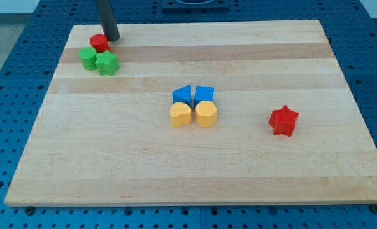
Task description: Push the red star into the red circle
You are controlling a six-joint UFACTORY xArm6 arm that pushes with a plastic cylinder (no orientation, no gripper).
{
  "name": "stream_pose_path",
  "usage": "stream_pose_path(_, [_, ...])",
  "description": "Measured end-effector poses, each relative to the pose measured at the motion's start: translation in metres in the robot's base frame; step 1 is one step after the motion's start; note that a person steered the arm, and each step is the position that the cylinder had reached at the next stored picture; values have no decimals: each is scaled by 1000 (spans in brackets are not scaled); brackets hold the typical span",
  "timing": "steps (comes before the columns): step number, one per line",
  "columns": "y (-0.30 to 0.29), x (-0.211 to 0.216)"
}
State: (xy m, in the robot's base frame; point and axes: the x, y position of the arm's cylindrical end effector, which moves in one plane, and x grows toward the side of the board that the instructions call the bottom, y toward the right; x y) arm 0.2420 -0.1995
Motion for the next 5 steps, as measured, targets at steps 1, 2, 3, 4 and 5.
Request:
stream_pose_path(1, [-21,7])
stream_pose_path(2, [-16,5])
stream_pose_path(3, [31,-3])
stream_pose_path(4, [105,1])
stream_pose_path(5, [193,34])
